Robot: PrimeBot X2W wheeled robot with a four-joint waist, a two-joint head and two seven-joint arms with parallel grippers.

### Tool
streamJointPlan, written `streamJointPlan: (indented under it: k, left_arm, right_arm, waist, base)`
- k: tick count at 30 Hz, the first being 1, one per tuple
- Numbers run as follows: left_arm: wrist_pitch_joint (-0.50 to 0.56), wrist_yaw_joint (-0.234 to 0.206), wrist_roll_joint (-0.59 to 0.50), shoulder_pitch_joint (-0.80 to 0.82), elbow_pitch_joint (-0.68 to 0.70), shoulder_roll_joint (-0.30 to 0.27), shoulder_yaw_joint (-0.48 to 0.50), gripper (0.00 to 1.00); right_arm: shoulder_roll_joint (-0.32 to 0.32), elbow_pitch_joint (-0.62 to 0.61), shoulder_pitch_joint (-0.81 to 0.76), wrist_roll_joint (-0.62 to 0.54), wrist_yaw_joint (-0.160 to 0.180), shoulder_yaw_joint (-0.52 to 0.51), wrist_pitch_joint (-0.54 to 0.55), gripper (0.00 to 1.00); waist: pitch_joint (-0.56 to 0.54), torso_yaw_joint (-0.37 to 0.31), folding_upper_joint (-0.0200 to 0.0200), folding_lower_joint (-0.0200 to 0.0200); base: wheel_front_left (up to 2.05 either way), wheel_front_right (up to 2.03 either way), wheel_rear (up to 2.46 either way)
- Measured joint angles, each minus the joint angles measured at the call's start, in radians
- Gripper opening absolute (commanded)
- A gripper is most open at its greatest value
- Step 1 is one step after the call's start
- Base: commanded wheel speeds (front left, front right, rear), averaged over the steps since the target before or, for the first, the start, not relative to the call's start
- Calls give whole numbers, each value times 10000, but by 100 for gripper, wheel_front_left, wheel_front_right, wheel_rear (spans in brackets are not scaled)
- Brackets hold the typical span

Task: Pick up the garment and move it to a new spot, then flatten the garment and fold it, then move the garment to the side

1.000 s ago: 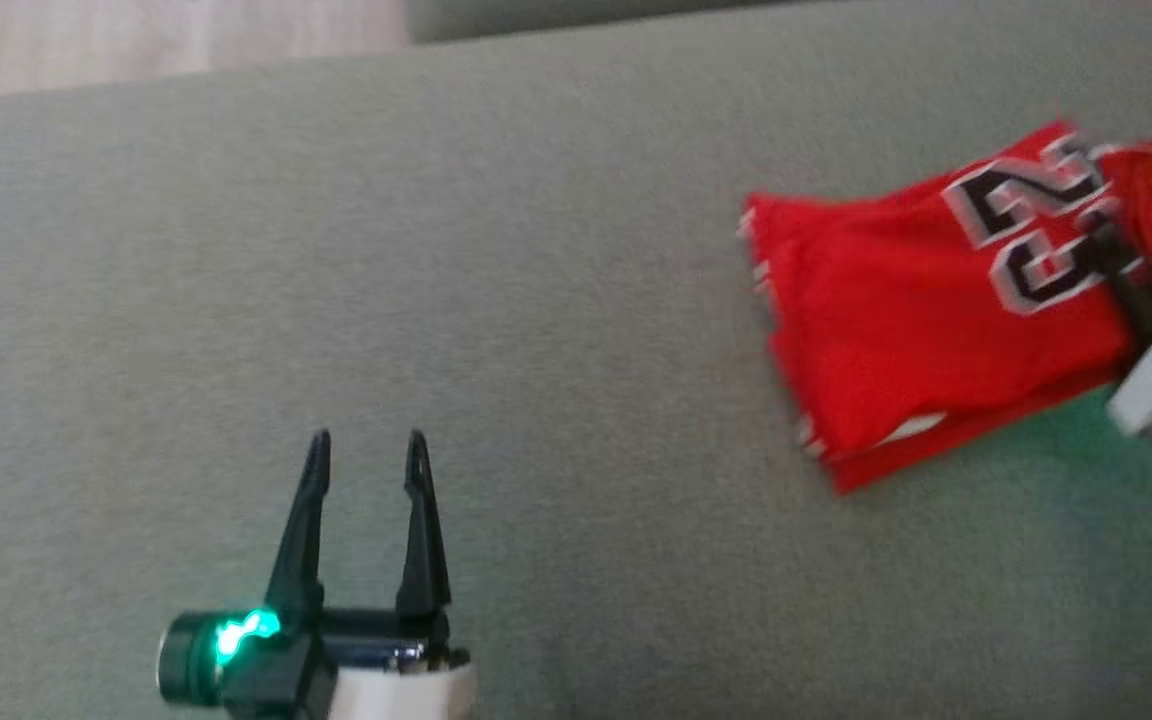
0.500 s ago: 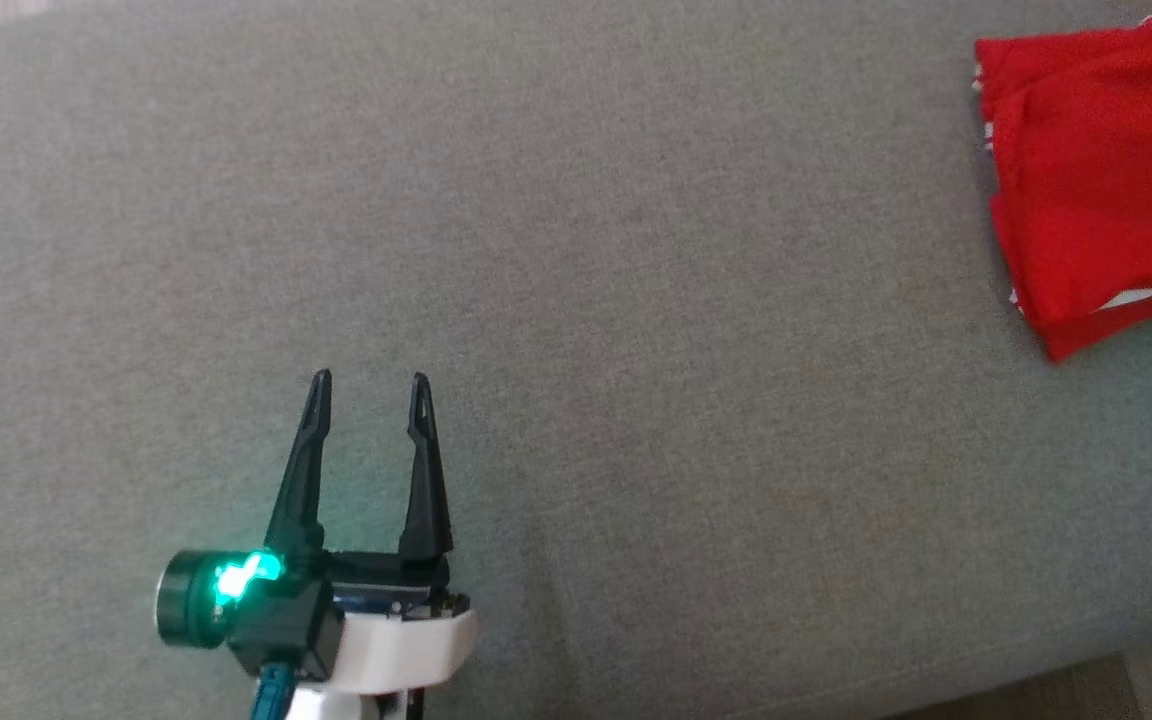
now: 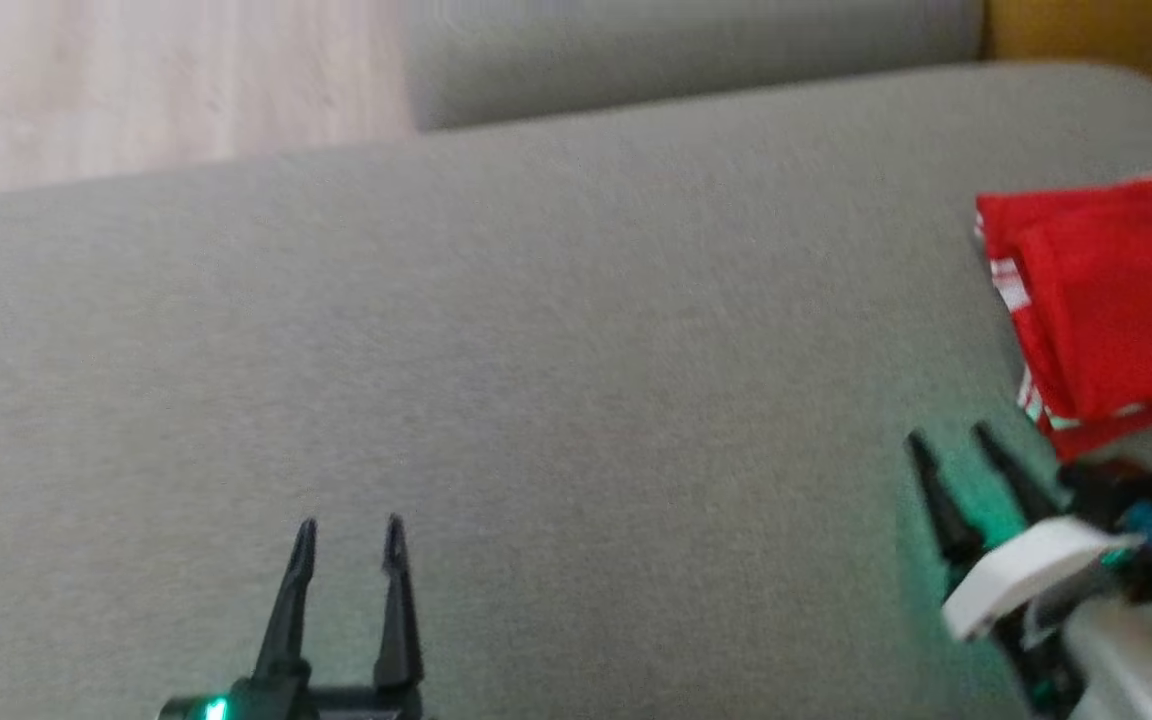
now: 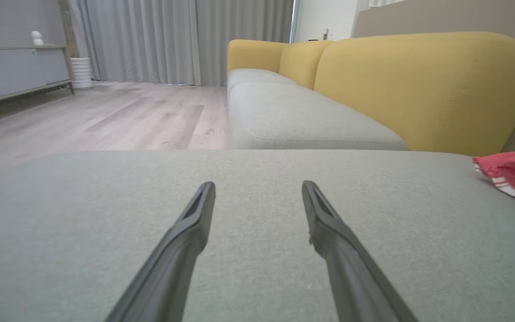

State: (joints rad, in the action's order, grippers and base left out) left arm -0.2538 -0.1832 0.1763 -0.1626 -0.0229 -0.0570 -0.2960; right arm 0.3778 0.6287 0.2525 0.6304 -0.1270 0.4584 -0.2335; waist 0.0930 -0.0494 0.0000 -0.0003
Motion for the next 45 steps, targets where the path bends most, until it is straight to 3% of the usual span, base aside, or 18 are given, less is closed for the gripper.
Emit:
streamJointPlan:
  k: [3, 10, 13, 19, 34, 35, 45]
  left_arm:
    - [0, 84, 61, -350, -104, 0, 291, 100]
    - [0, 180, 178, -735, -123, -2, 819, 100]
    - [0, 249, 178, -964, -29, -2, 955, 100]
    - [0, 263, 150, -1333, 96, -2, 1037, 100]
    - [0, 364, -184, -1481, 107, -2, 1183, 100]
    - [2, 364, -213, -1481, 98, -2, 1179, 0]
    - [151, 399, 313, -1706, -888, -4, 1095, 0]
  right_arm:
    - [-704, -280, -606, -627, 0, -430, -132, 100]
    - [-2140, -3593, -2533, -3127, 0, -2617, -148, 100]
    - [-2665, -4443, -3731, -3716, 0, -3313, -148, 100]
    - [-2953, -4928, -4828, -4414, 0, -3772, -148, 100]
    - [-3235, -5108, -4897, -4732, 0, -3808, -148, 100]
    - [-3239, -5097, -4898, -4732, 0, -3822, -146, 0]
    - [-3250, -4071, -5180, -4255, 0, -3737, -31, 0]
  waist:
    - [-554, 319, 0, -1]
    - [-1445, 835, 0, 1]
    - [-1691, 947, 0, 0]
    - [-1889, 1007, 0, 2]
    - [-1997, 875, 0, 3]
    - [-2001, 878, 0, 3]
    - [-1954, 857, 0, 4]
  base:
    - [0, 0, 0]
    - [0, 0, 0]
    - [0, 0, 0]
    - [0, 0, 0]
    - [0, 0, 0]
    - [0, 0, 0]
    - [0, 0, 0]
